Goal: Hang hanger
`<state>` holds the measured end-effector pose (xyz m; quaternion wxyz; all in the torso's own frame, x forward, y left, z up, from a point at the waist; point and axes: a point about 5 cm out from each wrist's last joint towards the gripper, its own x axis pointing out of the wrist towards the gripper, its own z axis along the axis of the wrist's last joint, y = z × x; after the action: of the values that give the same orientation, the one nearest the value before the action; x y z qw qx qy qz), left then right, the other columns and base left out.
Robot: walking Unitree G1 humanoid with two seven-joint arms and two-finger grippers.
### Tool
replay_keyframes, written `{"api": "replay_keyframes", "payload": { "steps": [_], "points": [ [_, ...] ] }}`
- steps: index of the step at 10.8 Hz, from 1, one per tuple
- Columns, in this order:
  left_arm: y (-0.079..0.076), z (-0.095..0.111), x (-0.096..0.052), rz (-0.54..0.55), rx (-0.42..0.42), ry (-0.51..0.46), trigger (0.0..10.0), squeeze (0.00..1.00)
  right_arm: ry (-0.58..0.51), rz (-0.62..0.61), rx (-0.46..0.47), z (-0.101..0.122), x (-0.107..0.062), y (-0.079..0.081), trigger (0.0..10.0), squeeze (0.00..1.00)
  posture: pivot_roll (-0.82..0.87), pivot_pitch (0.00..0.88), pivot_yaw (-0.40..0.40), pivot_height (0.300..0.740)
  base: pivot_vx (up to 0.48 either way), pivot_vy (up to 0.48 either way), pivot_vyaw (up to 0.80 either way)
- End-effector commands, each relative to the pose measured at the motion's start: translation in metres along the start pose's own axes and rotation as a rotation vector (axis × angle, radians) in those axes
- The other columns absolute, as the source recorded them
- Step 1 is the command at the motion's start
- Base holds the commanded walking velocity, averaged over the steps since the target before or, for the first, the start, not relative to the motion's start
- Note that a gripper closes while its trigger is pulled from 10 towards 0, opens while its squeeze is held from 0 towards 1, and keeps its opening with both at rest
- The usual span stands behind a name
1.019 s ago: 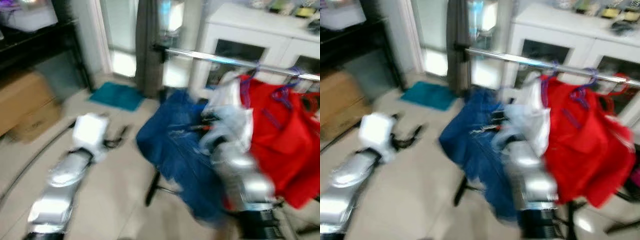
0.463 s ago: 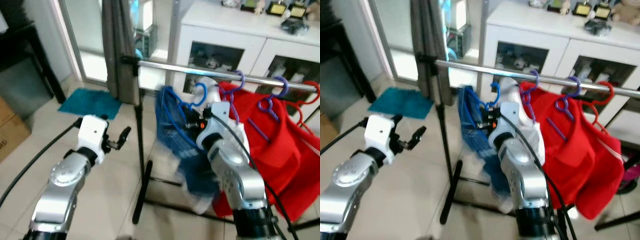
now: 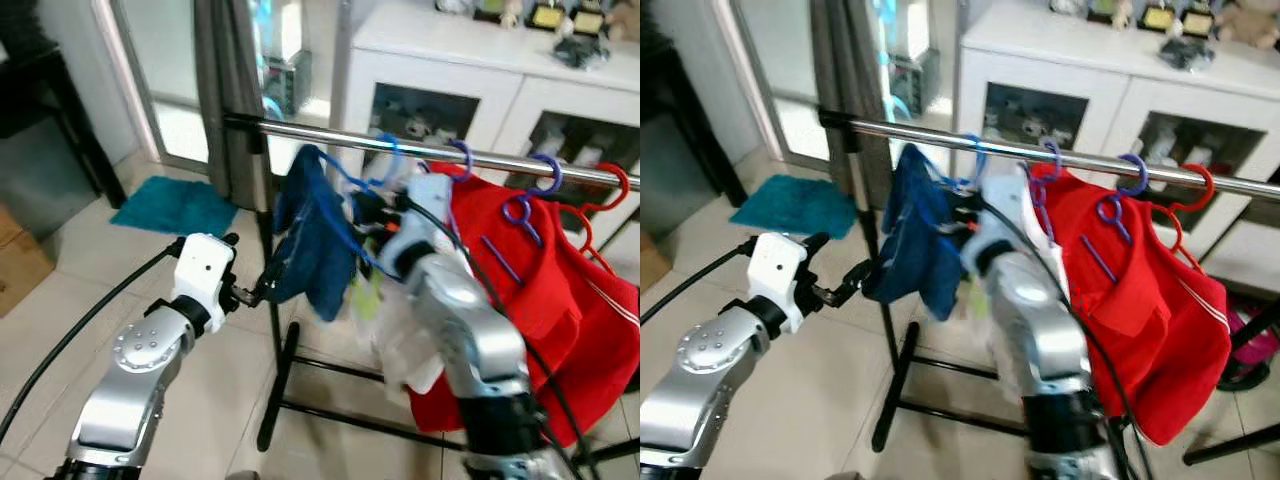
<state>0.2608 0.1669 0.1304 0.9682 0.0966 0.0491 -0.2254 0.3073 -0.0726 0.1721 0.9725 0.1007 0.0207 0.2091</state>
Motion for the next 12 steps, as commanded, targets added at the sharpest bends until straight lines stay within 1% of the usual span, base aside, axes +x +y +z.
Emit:
{"api": "replay_keyframes", "payload": {
  "steps": [1,3,5,6,7,8,9,10,11,12],
  "points": [
    [0.0,0.005,-0.001,-0.006,0.004,-0.017,10.0,0.0,-0.04,0.004,-0.011,0.012,0.003,0.002,10.0,0.0,0.04,0.0,-0.017,0.74,0.0,0.0,0.0],
    [0.0,0.005,-0.001,-0.007,0.011,-0.022,10.0,0.0,-0.054,0.008,0.007,0.011,0.004,0.003,10.0,0.0,0.04,0.0,-0.017,0.74,0.0,0.0,0.0],
    [-0.003,0.004,-0.002,-0.017,-0.009,-0.025,10.0,0.0,-0.053,0.011,0.006,0.002,-0.005,-0.001,10.0,0.0,0.02,0.0,-0.016,0.74,0.0,0.0,0.0],
    [-0.003,0.0,-0.001,0.008,-0.031,-0.008,10.0,0.0,-0.049,-0.016,0.013,-0.004,-0.015,-0.013,10.0,0.0,0.01,0.0,-0.017,0.74,0.0,0.0,0.0],
    [-0.005,-0.002,0.0,0.011,-0.031,-0.01,10.0,0.0,-0.052,-0.04,0.021,-0.008,-0.023,-0.022,10.0,0.0,0.0,0.0,-0.016,0.74,0.0,0.0,0.0],
    [-0.007,-0.003,0.001,0.018,-0.047,-0.015,10.0,0.0,-0.03,-0.049,0.013,-0.017,-0.036,-0.029,10.0,0.0,-0.02,0.0,-0.01,0.74,0.0,0.0,0.0],
    [-0.006,-0.002,0.003,0.021,-0.067,-0.022,10.0,0.0,-0.027,-0.054,0.025,-0.02,-0.043,-0.031,10.0,0.0,-0.02,0.0,-0.002,0.74,0.0,0.0,0.0],
    [-0.005,-0.001,0.005,0.013,-0.066,-0.025,10.0,0.0,-0.03,-0.058,0.038,-0.022,-0.046,-0.032,10.0,0.0,-0.02,0.0,0.006,0.74,0.0,0.0,0.0],
    [-0.004,0.002,0.008,0.007,-0.063,-0.03,10.0,0.0,-0.049,-0.055,0.06,-0.021,-0.047,-0.033,10.0,0.0,-0.02,0.0,0.01,0.74,-0.292,0.0,0.0],
    [-0.003,0.002,0.008,0.007,-0.062,-0.03,10.0,0.0,-0.053,-0.046,0.06,-0.021,-0.047,-0.032,10.0,0.0,-0.01,0.0,0.009,0.74,-0.334,0.0,0.0]
  ]
}}
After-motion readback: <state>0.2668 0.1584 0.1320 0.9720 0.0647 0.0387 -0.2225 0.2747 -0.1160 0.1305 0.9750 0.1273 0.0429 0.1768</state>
